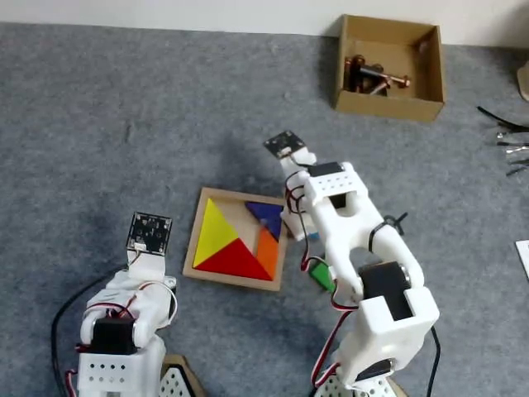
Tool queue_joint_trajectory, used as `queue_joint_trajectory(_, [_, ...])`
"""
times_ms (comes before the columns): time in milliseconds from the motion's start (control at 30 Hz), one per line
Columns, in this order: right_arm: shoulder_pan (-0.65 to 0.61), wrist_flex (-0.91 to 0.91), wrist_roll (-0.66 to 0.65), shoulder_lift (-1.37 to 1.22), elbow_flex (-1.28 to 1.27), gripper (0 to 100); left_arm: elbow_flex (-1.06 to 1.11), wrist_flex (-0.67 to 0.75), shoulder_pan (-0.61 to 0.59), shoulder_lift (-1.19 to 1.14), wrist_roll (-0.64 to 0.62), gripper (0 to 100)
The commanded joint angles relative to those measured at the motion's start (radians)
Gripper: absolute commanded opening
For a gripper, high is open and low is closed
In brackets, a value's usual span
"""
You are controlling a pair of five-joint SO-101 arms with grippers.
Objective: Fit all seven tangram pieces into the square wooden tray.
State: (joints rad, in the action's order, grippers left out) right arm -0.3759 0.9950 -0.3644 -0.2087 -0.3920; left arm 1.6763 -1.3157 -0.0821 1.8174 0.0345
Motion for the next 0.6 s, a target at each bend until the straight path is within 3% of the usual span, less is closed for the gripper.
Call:
queue_joint_trajectory(0, [-0.004, -0.008, -0.008, 0.002, 0.012, 0.5, 0.019, -0.005, -0.010, 0.005, 0.009, 1])
queue_joint_trajectory(400, [0.001, 0.108, -0.011, 0.010, 0.108, 0.5, 0.019, -0.005, -0.010, 0.005, 0.009, 1])
queue_joint_trajectory(567, [0.081, 0.111, -0.014, 0.012, 0.114, 0.5, 0.019, -0.005, -0.010, 0.005, 0.009, 1])
